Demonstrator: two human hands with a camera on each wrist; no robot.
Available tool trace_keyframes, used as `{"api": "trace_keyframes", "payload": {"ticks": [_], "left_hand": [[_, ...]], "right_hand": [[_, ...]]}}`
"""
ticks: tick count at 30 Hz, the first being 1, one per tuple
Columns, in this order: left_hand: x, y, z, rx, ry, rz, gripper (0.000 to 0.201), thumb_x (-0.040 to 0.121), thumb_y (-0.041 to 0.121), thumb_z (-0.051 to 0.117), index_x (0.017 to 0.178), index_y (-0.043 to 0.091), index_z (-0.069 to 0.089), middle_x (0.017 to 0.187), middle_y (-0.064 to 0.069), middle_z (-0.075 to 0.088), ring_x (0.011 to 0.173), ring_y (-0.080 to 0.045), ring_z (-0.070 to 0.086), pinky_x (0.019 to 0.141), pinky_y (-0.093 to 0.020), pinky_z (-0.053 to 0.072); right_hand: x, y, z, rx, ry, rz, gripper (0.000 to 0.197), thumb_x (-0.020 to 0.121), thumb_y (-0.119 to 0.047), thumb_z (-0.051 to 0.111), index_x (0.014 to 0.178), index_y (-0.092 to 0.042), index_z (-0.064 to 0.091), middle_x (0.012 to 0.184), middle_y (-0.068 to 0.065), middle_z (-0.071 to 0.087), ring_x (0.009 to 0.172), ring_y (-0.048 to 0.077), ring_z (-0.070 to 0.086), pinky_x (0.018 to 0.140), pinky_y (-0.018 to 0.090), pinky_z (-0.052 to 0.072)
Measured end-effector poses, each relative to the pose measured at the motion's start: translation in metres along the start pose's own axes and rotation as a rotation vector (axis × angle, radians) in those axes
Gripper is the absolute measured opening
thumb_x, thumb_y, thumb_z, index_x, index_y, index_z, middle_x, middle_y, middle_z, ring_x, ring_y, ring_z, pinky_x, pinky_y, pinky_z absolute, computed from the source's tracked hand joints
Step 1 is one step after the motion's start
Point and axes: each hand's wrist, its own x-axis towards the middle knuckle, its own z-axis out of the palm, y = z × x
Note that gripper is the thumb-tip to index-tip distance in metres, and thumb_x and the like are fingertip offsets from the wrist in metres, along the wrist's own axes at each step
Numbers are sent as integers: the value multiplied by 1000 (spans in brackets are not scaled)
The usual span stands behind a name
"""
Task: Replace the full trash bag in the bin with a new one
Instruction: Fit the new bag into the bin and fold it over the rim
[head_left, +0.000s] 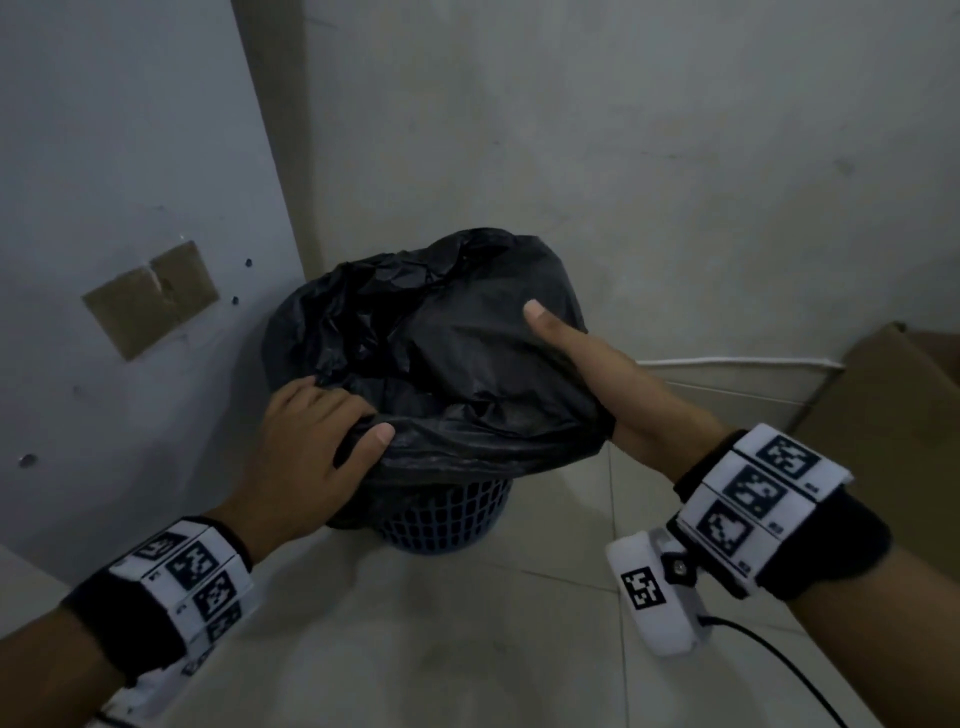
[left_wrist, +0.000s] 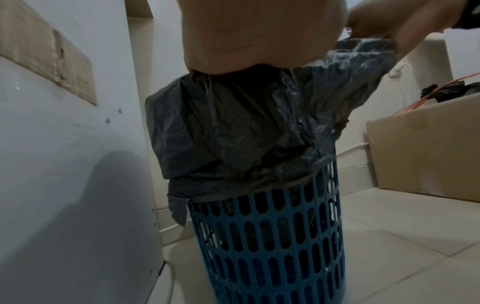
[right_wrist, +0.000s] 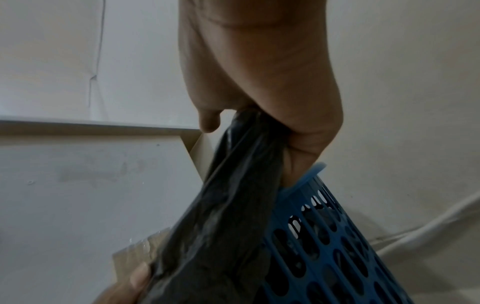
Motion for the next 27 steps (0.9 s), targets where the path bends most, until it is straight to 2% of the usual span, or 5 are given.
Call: {"api": "trace_keyframes", "payload": {"ticks": [5,12,15,20,27], "left_hand": [[0,-4,-1,-12,1,-4,52,98,51,26,79,16,60,75,3,58,75,-21,53,98,-41,36],[-1,-10,-3,-89,29,-9,51,100,47,22,77,15,54,73,4,52,71,-15,44,95,-42,37],[-1,-14,-4,-118,43,-1,52,102,43,17,77,14,52,75,2,52,73,-17,44,101,-45,34],[-11,-28,-6,-67,79,-42,52,102,38,19,87,7,57,98,-9,57,93,-27,51,99,-58,33],[-5,-18,-18,-203,275,-134,34,98,22,31,101,0,57,117,-19,55,107,-35,48,98,-60,35]], "right_hand": [[-7,-7,-2,272,-61,-40,49,94,-49,52,131,-18,58,124,3,68,113,24,65,101,39,48],[4,14,-21,329,445,21,41,87,-56,49,100,-20,65,105,1,67,91,19,60,74,34,48],[8,39,-26,143,513,78,44,88,-57,52,116,-23,56,116,1,61,94,17,55,78,37,44],[7,43,-31,225,436,93,29,90,-52,51,97,-26,60,100,-3,64,87,18,58,76,36,43],[14,45,20,81,277,55,35,99,-42,47,122,-18,55,111,3,65,82,16,62,56,27,49]]}}
